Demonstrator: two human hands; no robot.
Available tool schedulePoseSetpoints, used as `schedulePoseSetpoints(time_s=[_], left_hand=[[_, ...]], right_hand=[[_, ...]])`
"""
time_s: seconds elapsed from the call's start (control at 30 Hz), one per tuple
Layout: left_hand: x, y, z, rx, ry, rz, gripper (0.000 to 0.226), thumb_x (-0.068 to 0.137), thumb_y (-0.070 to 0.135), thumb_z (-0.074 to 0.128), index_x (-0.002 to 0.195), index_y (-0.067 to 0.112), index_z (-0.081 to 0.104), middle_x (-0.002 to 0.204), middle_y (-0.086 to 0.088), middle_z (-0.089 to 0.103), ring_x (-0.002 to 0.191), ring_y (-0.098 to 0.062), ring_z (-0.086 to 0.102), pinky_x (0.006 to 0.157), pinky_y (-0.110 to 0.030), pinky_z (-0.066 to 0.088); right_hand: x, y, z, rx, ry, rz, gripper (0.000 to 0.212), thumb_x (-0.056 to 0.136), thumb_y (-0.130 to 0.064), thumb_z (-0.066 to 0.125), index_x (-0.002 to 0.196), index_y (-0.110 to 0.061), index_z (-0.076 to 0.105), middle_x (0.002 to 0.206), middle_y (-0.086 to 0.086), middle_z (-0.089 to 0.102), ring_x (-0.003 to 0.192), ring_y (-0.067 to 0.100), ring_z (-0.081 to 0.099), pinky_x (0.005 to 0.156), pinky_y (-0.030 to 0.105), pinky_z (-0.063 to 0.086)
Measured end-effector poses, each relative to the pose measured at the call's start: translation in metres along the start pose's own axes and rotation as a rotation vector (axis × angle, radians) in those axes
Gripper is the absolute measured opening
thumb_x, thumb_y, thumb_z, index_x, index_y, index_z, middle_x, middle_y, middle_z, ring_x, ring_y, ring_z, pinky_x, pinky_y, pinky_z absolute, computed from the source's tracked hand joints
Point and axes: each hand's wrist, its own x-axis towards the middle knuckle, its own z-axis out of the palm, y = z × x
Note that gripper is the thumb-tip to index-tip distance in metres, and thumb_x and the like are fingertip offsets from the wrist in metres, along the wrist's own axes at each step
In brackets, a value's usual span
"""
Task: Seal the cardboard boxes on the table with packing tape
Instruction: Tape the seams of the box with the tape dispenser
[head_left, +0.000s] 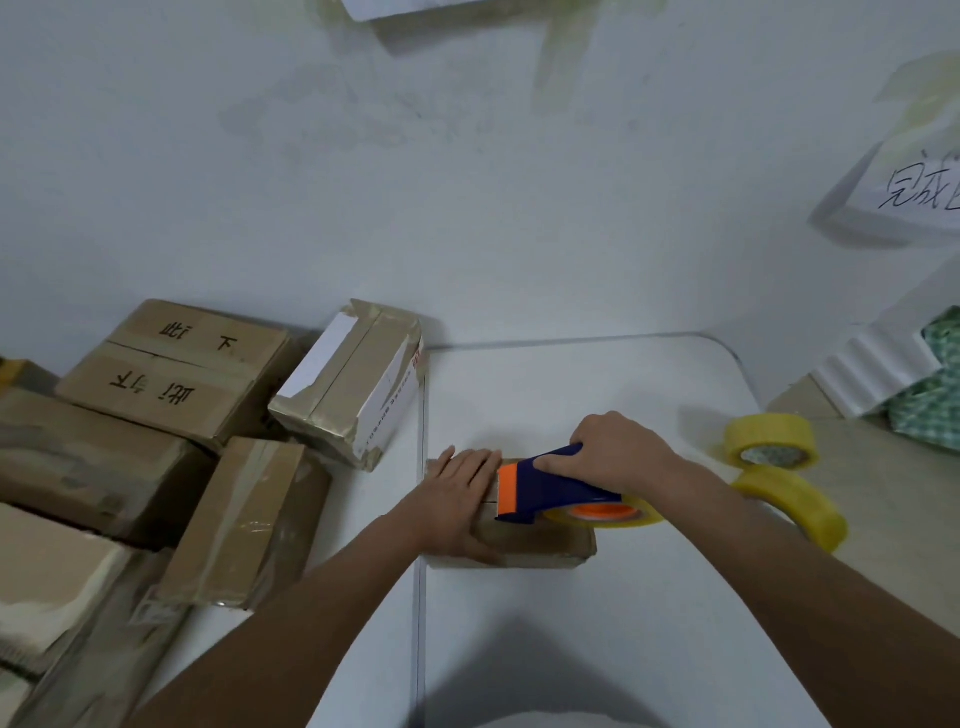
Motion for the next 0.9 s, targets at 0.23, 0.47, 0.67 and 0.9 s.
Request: schedulePoseSetpoints(time_s=[0.23,0.47,0.67,0.9], left_hand=[[-0.005,-0.007,0.012,0.006,0.103,0.033,0.12,0.071,0.089,0.049,0.158,0.017,0.009,0.16,-0.001,0.023,0.147,-0.019,0.02,0.12,-0.035,-0.001],[-0.006,-0.009,0.013,0.0,0.078,0.032,0.12,0.071,0.086,0.054,0.158,0.02,0.005,0.16,0.001,0.019,0.145,-0.016,0.016,0.12,-0.033,-0.002],[-0.006,-0.011,0.015,0.001,0.095,0.045,0.12,0.071,0.086,0.053,0.159,0.019,0.007,0.158,0.0,0.022,0.143,-0.016,0.017,0.121,-0.036,0.001],[-0.008,-0.016,0.011,0.011,0.049,0.034,0.121,0.07,0.085,0.055,0.159,0.022,0.005,0.159,0.002,0.02,0.145,-0.015,0.015,0.122,-0.033,-0.002]], right_hand=[[0.003,0.011,-0.005,0.085,-0.075,-0.024,0.066,0.078,-0.075,0.056,0.075,-0.01,0.066,0.074,0.006,0.064,0.064,0.018,0.058,0.058,0.028,0.04],[-0.004,0.04,-0.016,0.096,-0.11,-0.027,0.072,0.079,-0.073,0.057,0.089,-0.004,0.072,0.088,0.011,0.071,0.08,0.025,0.067,0.06,0.027,0.041],[-0.016,0.097,-0.024,0.129,-0.13,0.027,0.058,0.082,-0.068,0.059,0.079,-0.011,0.071,0.076,0.004,0.066,0.071,0.018,0.06,0.059,0.025,0.04],[-0.02,0.115,0.01,0.23,-0.124,0.026,0.053,0.085,-0.066,0.057,0.076,-0.015,0.07,0.071,0.001,0.064,0.063,0.011,0.055,0.056,0.022,0.037]])
